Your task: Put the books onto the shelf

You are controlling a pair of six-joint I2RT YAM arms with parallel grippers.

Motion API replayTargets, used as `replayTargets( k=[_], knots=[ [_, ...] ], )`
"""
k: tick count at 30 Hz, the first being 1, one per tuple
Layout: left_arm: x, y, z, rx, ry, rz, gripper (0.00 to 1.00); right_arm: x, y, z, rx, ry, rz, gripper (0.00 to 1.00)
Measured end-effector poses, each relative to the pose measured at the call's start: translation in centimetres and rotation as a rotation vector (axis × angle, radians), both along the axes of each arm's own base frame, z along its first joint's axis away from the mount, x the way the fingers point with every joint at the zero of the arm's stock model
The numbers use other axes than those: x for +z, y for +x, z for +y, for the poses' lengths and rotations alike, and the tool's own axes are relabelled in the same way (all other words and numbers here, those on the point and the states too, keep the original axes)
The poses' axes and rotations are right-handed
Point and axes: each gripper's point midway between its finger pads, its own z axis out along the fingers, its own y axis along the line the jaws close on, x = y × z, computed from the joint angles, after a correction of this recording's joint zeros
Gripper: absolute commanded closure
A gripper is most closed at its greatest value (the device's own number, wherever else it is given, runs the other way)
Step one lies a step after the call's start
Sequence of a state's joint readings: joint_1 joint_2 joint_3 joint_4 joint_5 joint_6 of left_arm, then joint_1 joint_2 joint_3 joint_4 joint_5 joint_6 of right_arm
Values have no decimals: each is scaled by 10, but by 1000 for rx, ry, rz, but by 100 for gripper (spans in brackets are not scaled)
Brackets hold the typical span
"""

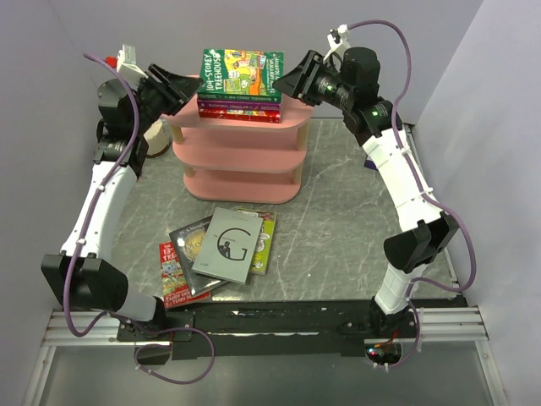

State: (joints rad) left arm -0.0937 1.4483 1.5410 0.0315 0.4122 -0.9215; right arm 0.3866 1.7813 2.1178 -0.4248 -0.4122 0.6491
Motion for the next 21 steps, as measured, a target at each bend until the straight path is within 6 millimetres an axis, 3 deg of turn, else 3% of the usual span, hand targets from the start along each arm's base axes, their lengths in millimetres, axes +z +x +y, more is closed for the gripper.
replayTargets(
  k=[9,13,21],
  knots=[
    [8,-6,6,6,0,-16,46,-6,1,1,1,-4,10,44],
    [8,-6,9,14,-1,-16,40,-7,0,0,2,-6,14,43],
    [2,-9,28,98,-9,22,33,-21,-15,-11,-13,-14,52,40]
  ],
)
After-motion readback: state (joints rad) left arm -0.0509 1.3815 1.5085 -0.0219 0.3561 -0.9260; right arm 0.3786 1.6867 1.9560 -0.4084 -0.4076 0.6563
